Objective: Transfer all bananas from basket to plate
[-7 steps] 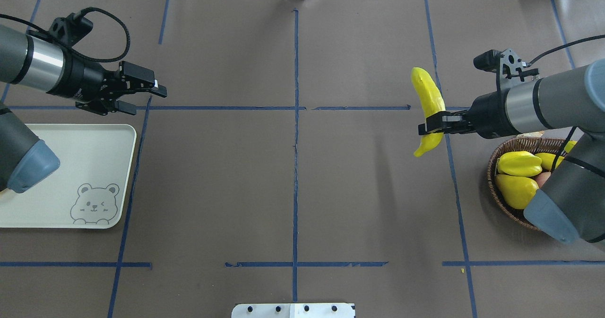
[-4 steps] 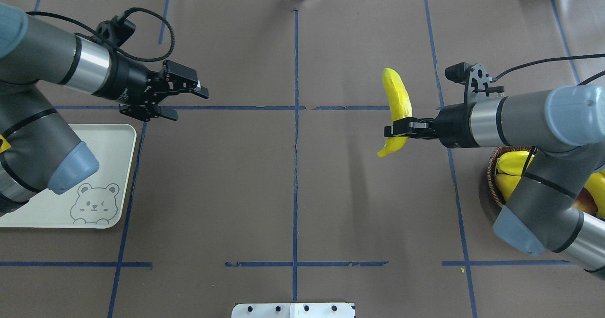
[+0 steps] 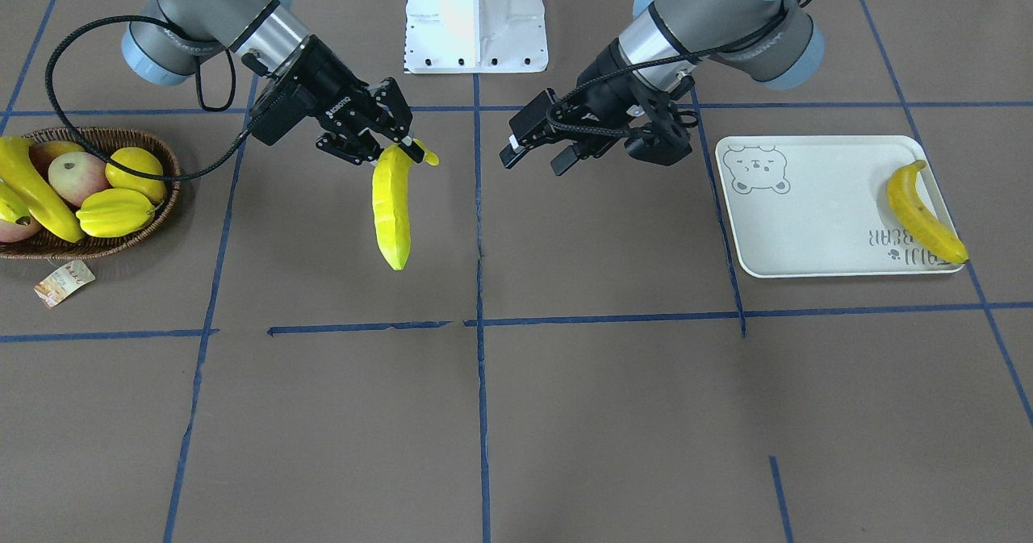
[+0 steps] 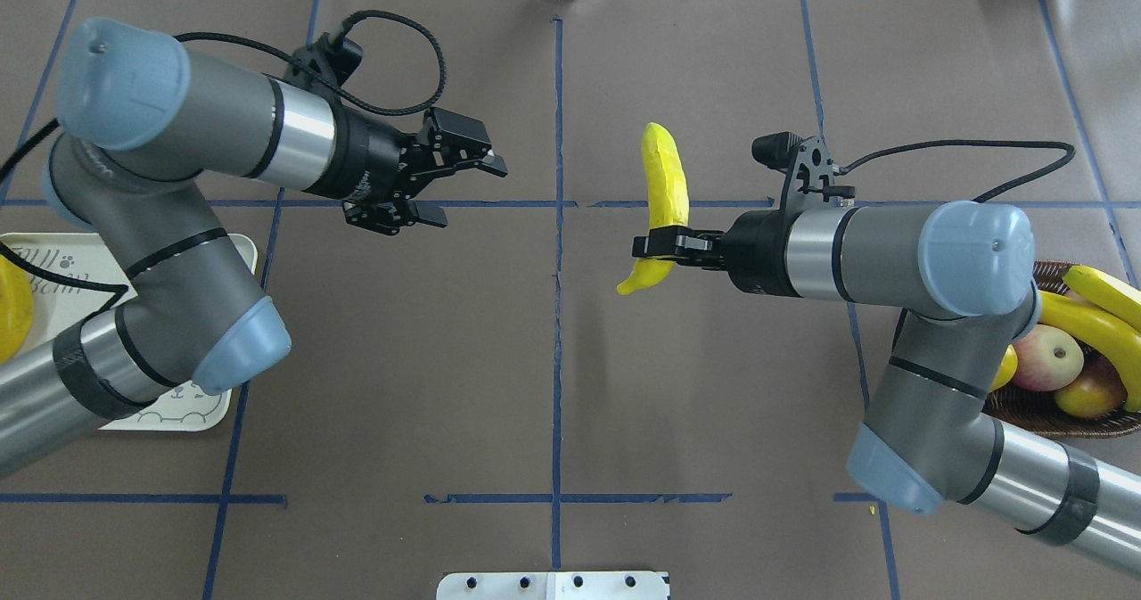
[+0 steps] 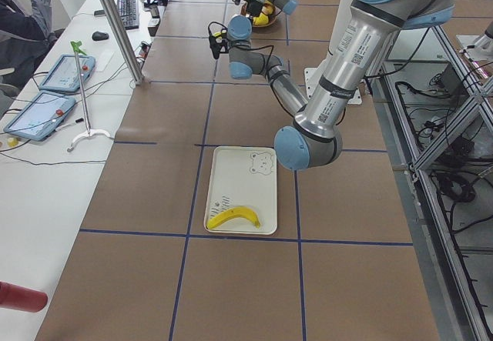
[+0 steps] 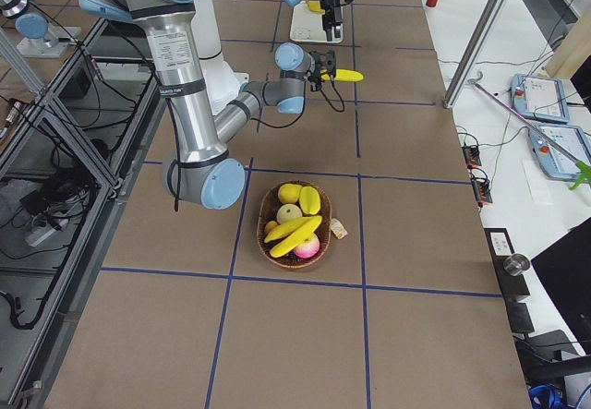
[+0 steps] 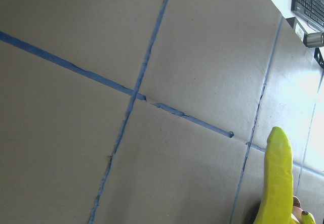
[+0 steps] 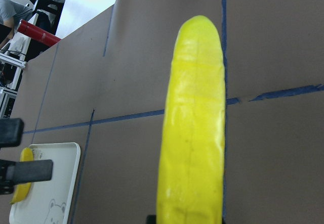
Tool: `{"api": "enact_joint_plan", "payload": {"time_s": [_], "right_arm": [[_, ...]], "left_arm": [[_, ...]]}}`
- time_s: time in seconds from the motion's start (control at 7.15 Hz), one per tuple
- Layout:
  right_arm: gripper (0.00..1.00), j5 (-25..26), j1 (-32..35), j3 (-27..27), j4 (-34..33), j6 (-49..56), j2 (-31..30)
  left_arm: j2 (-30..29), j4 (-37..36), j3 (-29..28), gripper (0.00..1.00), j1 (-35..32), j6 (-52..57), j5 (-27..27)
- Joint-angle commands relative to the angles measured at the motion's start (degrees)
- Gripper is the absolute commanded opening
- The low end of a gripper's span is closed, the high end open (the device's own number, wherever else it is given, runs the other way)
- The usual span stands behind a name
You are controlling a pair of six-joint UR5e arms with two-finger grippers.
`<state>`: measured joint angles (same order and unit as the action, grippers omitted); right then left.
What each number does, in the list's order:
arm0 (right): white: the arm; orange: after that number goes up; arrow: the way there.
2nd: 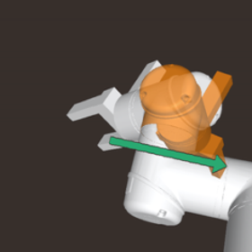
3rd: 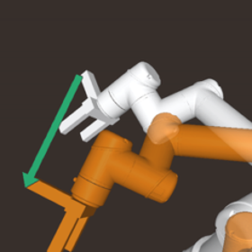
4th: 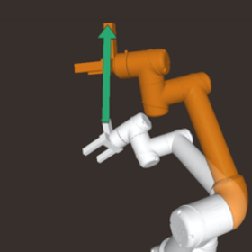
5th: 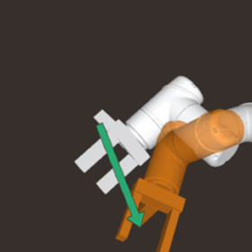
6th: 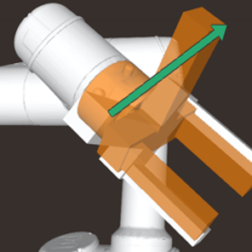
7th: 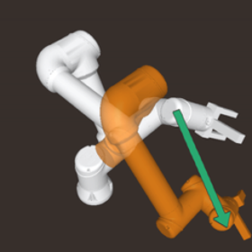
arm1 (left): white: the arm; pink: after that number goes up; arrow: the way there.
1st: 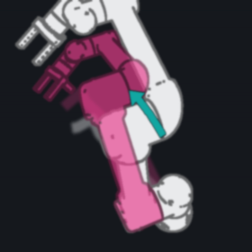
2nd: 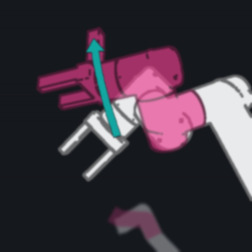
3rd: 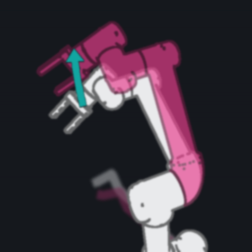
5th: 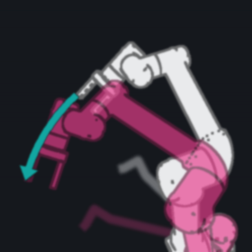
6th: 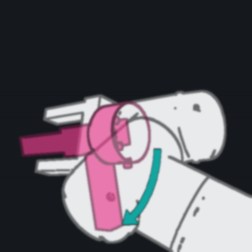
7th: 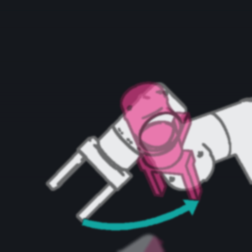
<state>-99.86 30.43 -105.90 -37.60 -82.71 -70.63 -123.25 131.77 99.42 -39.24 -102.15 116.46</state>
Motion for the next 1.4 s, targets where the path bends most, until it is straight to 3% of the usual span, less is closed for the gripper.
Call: {"api": "enact_joint_plan", "payload": {"time_s": [0.0,0.42,0.7,1.12,1.26], "right_arm": [[0.09,2.65,-3.17,0.08,-0.02,-0.79,2.07],[0.10,5.55,-6.25,0.08,-0.02,-0.88,3.57],[0.10,5.64,-6.35,-0.01,-0.02,-0.88,3.92],[0.10,5.91,-6.35,0.60,-0.28,-0.96,5.24],[0.10,5.91,-6.35,0.69,-0.37,-0.96,5.51]], "left_arm": [[-4.35,0.07,-3.43,1.00,2.67,-0.24,-4.04],[-5.77,0.16,-5.28,0.98,2.68,-0.24,-4.14],[-6.12,0.33,-5.99,0.84,3.81,-0.24,-4.14],[-6.30,0.33,-6.00,0.77,4.08,-0.50,-4.49],[-6.30,0.42,-5.99,0.68,4.17,-1.11,-4.49]]}}
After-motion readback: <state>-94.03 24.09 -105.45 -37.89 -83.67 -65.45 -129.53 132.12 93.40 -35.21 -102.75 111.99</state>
